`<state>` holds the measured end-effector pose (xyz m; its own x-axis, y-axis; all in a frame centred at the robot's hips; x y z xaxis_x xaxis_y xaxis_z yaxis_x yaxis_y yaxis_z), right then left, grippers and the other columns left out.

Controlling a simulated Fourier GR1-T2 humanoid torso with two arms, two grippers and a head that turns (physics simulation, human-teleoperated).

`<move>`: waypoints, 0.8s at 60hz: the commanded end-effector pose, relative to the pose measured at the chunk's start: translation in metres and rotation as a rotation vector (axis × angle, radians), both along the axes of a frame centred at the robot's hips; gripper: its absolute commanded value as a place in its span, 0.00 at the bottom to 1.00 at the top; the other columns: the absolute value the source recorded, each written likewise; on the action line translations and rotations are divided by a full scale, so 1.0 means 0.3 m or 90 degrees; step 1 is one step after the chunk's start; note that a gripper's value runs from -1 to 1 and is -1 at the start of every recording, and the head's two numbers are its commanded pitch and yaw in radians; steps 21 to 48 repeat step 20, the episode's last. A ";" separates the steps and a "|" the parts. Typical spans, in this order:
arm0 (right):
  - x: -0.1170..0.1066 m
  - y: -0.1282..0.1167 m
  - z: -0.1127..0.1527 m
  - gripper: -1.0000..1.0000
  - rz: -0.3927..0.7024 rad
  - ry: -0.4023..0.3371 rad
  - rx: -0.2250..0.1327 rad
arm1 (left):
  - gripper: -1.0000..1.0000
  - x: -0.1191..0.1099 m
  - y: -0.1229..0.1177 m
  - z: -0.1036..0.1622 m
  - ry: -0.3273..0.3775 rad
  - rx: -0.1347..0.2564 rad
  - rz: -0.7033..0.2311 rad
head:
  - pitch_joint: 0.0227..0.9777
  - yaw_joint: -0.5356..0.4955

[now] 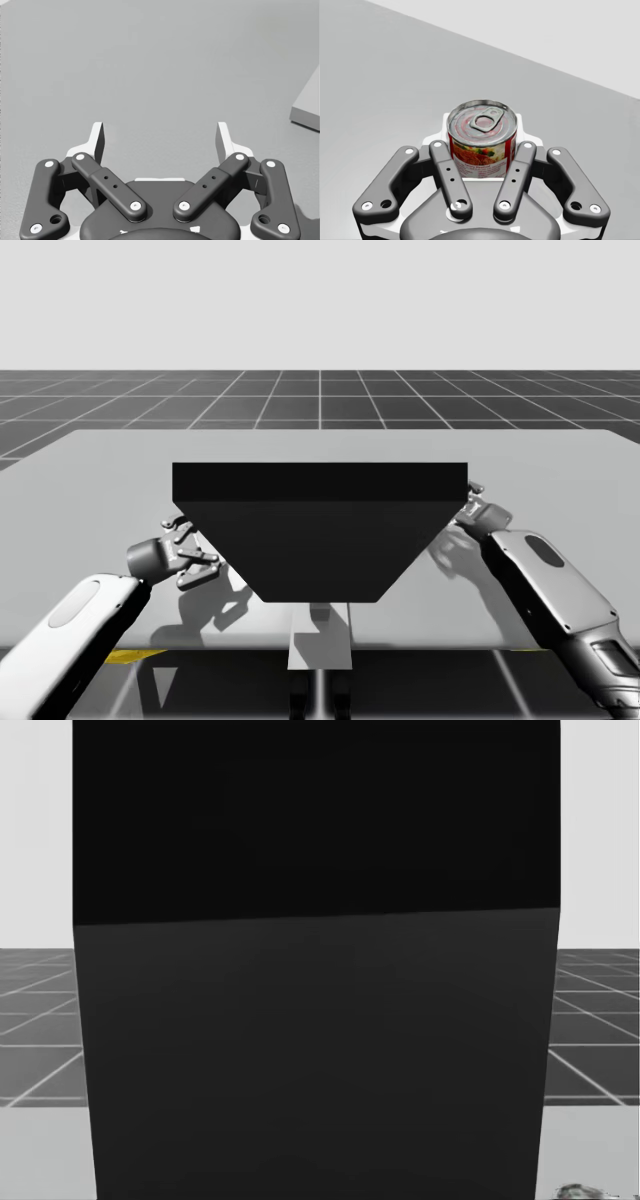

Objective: Reach around the screen and pick up the object behind it.

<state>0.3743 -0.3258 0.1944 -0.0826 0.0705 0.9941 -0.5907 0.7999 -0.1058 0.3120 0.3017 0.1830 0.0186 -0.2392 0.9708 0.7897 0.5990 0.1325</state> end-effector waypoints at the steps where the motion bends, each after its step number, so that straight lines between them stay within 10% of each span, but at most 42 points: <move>1: 0.087 -0.095 0.251 1.00 -0.134 -0.121 0.035 | 0.00 0.004 0.001 0.004 -0.002 0.000 0.001 | 0.15 0.51; 20: 0.044 -0.090 0.639 1.00 -0.212 -0.281 0.079 | 0.00 0.006 0.000 0.009 -0.006 0.001 0.004 | 0.14 0.51; 48: 0.044 -0.090 0.639 1.00 -0.212 -0.281 0.079 | 0.00 0.006 0.000 0.009 -0.006 0.001 0.004 | 0.14 0.51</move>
